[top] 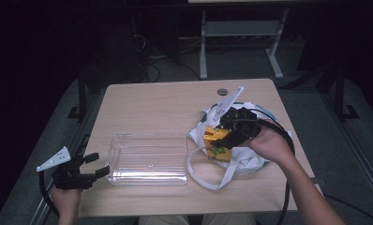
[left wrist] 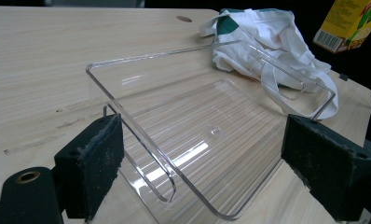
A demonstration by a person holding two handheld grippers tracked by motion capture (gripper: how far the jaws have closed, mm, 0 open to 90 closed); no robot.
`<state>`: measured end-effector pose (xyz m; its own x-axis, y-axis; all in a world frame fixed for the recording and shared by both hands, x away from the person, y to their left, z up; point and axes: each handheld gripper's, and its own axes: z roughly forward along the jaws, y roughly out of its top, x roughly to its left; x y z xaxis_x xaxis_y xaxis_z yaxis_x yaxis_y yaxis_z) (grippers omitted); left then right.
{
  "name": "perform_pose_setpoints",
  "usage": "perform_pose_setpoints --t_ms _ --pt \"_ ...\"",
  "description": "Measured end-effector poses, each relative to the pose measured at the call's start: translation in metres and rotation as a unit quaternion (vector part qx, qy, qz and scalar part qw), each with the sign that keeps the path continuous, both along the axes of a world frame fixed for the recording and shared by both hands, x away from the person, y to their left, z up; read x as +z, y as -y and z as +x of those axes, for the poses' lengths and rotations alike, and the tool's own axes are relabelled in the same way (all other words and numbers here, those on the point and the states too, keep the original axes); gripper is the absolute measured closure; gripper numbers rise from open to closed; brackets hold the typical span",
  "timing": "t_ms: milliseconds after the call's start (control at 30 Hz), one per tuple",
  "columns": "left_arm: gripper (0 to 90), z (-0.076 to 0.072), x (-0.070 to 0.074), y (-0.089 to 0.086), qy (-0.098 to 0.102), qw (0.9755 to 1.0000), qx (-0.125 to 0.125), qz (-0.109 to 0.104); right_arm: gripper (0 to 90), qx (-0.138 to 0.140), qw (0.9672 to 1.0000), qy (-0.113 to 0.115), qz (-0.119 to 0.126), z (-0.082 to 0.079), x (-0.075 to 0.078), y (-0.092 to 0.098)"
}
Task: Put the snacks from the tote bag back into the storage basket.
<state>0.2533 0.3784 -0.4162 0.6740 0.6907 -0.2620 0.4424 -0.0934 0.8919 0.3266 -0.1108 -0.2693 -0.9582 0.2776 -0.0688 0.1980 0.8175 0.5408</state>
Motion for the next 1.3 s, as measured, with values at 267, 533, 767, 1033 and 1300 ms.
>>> perform_pose_setpoints --t_ms 267,533,767,1033,1300 --pt "12.8 0.000 0.000 -0.001 -0.001 1.0000 -0.001 0.001 51.0 0.019 0.9998 0.008 -0.004 -0.002 0.007 -0.016" --pt "12.7 0.000 0.000 -0.002 -0.002 1.0000 -0.001 0.001 50.9 0.034 0.9994 0.011 0.003 -0.003 0.011 -0.033" --pt "12.8 0.000 0.000 -0.002 -0.001 1.0000 0.000 0.000 50.9 0.052 0.9986 0.008 0.009 -0.003 0.012 -0.048" --pt "12.8 0.000 0.000 -0.003 0.000 1.0000 0.000 0.000 50.9 0.067 0.9976 0.007 0.010 -0.003 0.012 -0.065" --pt "12.8 0.000 0.000 -0.003 0.001 1.0000 0.002 -0.001 50.9 0.080 0.9967 0.011 0.011 -0.003 0.011 -0.077"
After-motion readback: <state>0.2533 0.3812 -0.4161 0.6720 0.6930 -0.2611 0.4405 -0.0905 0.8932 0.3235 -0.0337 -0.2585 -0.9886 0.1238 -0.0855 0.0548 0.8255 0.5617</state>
